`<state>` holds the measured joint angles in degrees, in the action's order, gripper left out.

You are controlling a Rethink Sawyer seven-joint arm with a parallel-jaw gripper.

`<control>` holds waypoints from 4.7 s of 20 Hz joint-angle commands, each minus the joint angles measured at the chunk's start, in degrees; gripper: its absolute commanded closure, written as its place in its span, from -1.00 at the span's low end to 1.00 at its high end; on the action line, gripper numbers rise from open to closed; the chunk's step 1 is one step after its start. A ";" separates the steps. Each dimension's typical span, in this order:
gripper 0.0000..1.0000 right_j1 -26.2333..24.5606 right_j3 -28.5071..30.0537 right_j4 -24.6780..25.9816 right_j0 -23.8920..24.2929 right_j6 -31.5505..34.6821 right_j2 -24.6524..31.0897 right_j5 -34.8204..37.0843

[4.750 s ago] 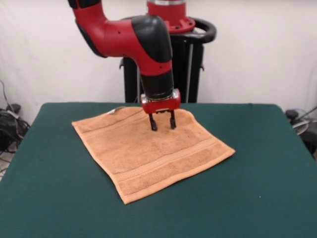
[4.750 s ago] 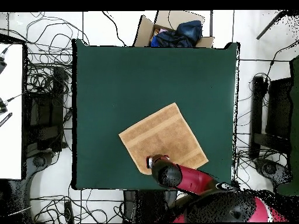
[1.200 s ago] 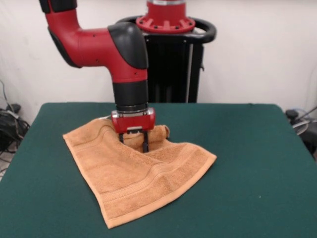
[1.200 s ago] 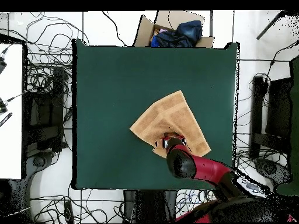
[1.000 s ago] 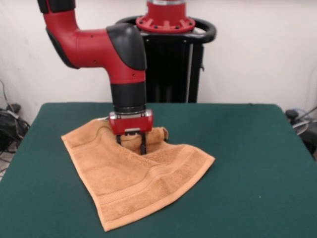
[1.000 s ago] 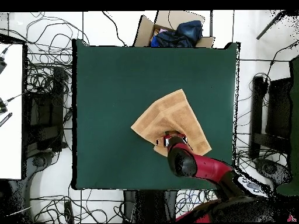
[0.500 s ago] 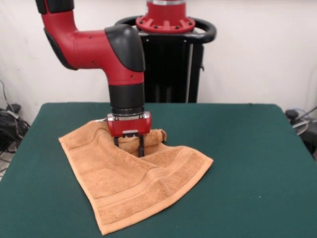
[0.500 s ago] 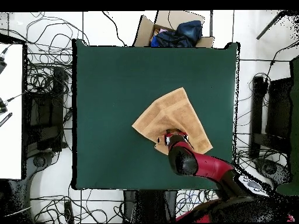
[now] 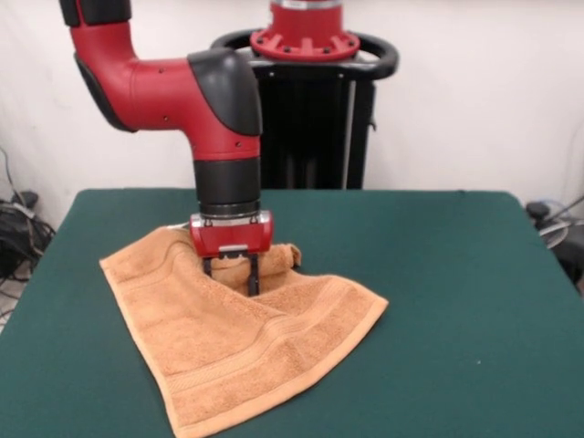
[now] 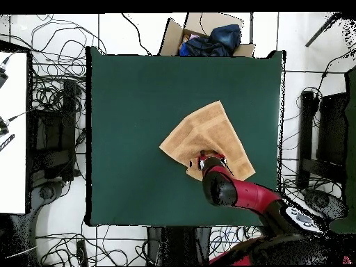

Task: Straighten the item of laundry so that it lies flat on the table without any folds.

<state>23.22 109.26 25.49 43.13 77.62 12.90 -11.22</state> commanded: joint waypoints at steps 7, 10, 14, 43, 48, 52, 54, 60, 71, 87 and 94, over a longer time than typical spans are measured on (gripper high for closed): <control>-1.00 -0.58 -10.92 3.23 0.71 7.71 4.85 -3.97; -1.00 -0.97 -11.47 4.08 0.99 7.51 5.02 -4.06; -1.00 -0.79 -11.45 4.12 0.57 7.94 4.58 -3.06; -1.00 -3.72 -12.34 5.07 -3.35 5.79 -2.39 -0.34; 1.00 -3.64 -12.06 4.92 -3.42 5.92 -2.42 0.13; 1.00 -3.32 -11.56 4.54 -3.77 6.18 -2.69 0.54; 1.00 -3.17 -11.60 4.05 -4.49 6.34 -3.55 0.53; 1.00 -2.46 -10.49 2.91 -5.96 7.42 -5.01 0.81; -1.00 -2.29 -10.38 3.64 -5.34 7.37 -4.46 1.64; -1.00 10.03 10.09 -10.12 -21.39 17.94 -17.78 -5.51; -1.00 6.84 14.25 -11.77 -22.74 18.09 -18.62 -10.19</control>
<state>32.47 118.07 17.81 21.50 78.27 -3.16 -17.05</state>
